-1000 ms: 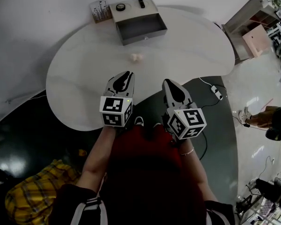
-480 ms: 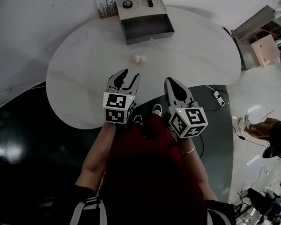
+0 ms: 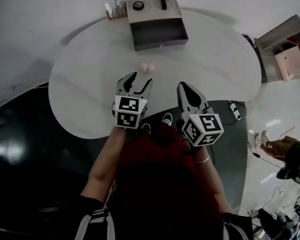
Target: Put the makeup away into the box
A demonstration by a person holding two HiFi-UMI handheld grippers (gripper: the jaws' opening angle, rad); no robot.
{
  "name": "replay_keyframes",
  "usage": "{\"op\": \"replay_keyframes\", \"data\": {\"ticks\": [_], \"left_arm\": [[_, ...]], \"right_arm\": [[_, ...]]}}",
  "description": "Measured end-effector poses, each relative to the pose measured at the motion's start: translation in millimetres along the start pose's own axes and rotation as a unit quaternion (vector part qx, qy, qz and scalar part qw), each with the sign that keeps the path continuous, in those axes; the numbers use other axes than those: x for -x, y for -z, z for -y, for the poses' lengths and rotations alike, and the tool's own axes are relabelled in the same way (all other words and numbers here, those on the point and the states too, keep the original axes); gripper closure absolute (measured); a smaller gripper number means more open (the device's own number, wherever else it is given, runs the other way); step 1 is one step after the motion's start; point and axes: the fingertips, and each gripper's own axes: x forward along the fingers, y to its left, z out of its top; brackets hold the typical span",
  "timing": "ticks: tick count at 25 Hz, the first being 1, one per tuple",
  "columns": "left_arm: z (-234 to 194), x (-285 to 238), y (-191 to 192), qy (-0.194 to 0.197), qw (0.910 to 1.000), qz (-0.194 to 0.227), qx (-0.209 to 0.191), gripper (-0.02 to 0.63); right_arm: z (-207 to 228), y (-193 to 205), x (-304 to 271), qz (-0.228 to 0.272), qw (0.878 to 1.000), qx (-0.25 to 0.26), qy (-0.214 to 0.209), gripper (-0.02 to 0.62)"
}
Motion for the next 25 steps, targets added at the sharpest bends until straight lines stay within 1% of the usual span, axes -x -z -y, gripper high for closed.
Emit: {"op": "replay_keyframes", "data": {"ticks": [9,18,25], "left_arm": [[-10,-27,8,-0.034,0.9989,-0.026,0.017,0.374],[-20,-49,3,-0.044,0.9979,-0.039,0.024,0.373],[-22,-66,10,-0.047,0.9963,-0.071,0.001,0.373]], "right_arm": [[28,-1,-10,-0.013,1.0,-0.007,-0.004,0.58],[41,2,-23,-0.027,0.999,-0.016,-0.012,0.58],[48,6,-31,-0.036,0.999,-0.019,-0.016,0.58]]}}
